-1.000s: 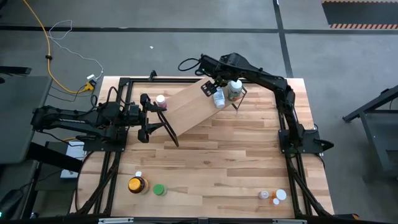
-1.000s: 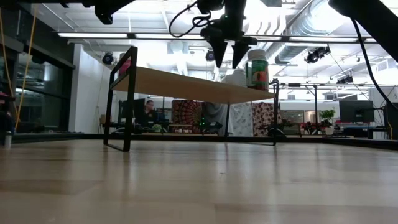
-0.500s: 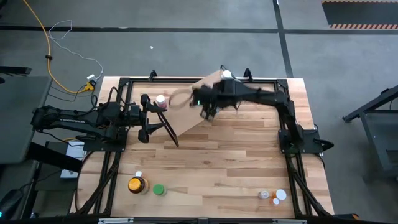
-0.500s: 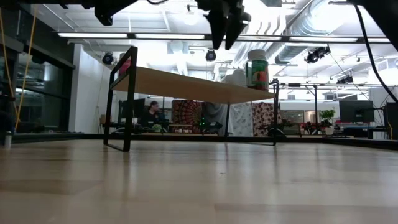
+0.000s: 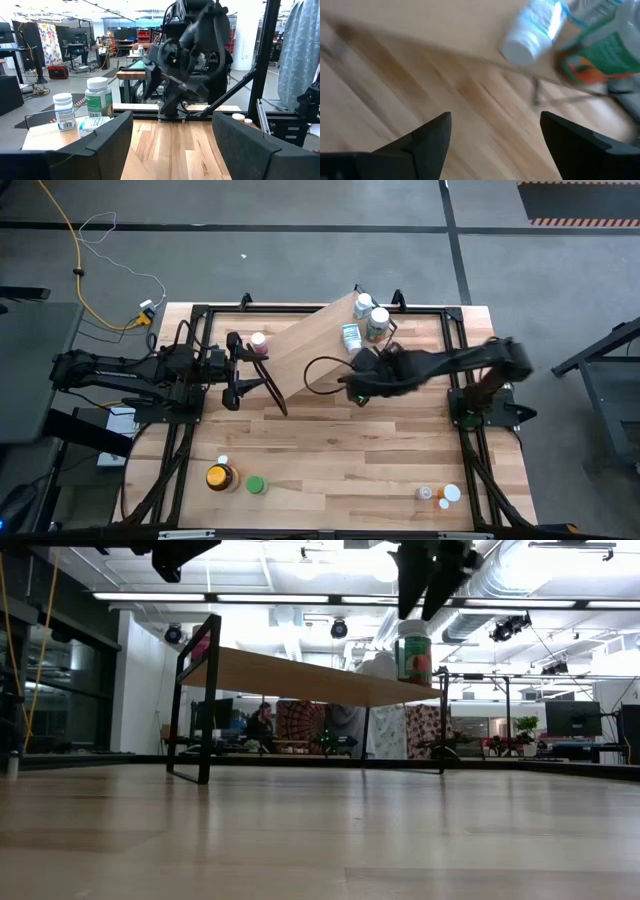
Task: Pick and place medicine bottles onto shelf by color
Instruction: Put the blue bottle on the shelf
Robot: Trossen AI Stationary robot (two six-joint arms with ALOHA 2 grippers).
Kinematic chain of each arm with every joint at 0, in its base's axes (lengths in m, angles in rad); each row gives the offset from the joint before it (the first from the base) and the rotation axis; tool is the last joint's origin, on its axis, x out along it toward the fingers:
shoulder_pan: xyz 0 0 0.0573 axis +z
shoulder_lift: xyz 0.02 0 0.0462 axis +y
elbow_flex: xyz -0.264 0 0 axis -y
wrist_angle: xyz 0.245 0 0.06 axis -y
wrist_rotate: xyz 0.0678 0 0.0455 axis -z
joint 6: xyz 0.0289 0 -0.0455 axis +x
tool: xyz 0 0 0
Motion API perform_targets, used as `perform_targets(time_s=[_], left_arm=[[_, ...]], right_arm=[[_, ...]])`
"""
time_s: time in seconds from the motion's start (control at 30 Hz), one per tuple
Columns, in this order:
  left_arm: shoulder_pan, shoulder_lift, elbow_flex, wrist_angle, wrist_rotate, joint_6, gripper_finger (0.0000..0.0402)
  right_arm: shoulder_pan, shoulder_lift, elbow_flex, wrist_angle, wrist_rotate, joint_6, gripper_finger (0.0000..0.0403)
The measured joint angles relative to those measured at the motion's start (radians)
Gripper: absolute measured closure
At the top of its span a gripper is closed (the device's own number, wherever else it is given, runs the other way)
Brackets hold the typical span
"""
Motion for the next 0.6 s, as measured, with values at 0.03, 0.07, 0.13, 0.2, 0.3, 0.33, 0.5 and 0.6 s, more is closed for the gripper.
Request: perform_targets(time_s=[0.03,0.07,0.13,0.2,0.3,0.33,0.5,0.6], left_arm=[[0.0,0.0,0.0,0.0,0.0,0.0,0.0141],[0.0,0.0,0.0,0.002,0.0,0.0,0.0141],[0.0,0.0,0.0,0.011,0.0,0.0,0.0141],[0.0,0.0,0.0,0.013,0.0,0.0,0.0141],[0.0,0.0,0.0,0.013,-0.001,0.0,0.0141],[0.0,0.0,0.0,0.013,-0.001,0.0,0.0141],[0.0,0.0,0.0,0.011,-0.001,0.001,0.0141],[0.0,0.0,0.0,0.011,-0.002,0.003,0.0141]], right_arm=[[0.014,-0.037,-0.072,0.109,0.045,0.019,0.0107],[0.024,-0.071,-0.144,0.233,0.098,0.034,0.0107],[0.036,-0.116,-0.271,0.45,0.176,0.058,0.0107],[0.027,-0.127,-0.369,0.635,0.221,0.057,0.0107],[-0.011,-0.118,-0.455,0.799,0.271,0.039,0.0107],[-0.03,-0.112,-0.468,0.827,0.277,0.043,0.0107],[-0.102,-0.097,-0.489,0.825,0.295,0.081,0.0107],[-0.118,-0.096,-0.492,0.819,0.307,0.105,0.0107]])
